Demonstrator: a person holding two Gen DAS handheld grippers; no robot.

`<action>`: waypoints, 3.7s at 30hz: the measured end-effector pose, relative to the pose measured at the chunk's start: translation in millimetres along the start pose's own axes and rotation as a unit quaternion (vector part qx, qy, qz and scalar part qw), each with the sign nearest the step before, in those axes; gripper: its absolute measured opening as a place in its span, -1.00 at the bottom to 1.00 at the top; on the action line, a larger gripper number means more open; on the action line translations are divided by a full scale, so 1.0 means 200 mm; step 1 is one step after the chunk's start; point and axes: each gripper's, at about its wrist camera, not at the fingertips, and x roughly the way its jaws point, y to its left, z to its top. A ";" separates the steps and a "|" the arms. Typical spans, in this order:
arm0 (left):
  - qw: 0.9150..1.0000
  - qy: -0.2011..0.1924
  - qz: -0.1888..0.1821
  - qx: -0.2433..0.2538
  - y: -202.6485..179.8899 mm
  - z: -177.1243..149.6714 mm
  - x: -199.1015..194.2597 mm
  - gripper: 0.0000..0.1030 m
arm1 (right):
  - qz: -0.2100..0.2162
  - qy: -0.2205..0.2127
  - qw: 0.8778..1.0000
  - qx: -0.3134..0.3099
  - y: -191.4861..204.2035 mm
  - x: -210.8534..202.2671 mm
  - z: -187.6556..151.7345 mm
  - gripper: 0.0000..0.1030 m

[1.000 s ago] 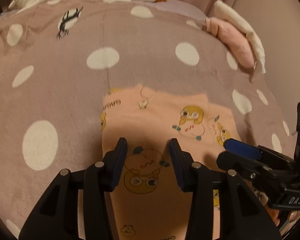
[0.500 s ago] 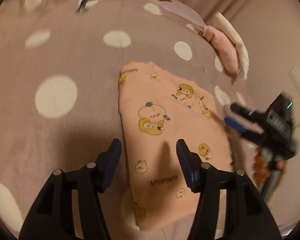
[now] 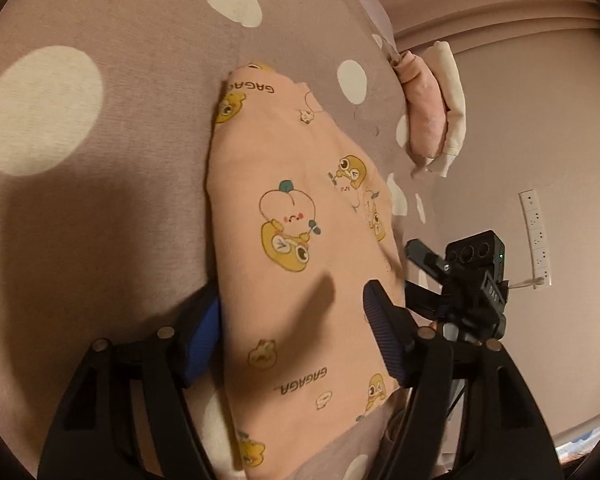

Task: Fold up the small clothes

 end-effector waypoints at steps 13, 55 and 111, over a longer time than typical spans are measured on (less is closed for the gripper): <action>0.999 0.003 0.008 0.041 -0.12 0.04 0.14 0.42 | 0.010 0.001 1.000 -0.028 0.04 0.08 0.00 0.25; 0.962 -0.091 0.165 0.196 -0.52 -0.52 -0.24 -0.56 | -0.142 -0.098 0.964 -0.204 0.63 -0.14 -0.53 -0.46; 0.949 -0.204 0.170 0.168 -0.49 -1.46 -0.98 -0.55 | -0.088 -0.103 0.942 -0.308 1.08 -0.25 -1.38 -0.46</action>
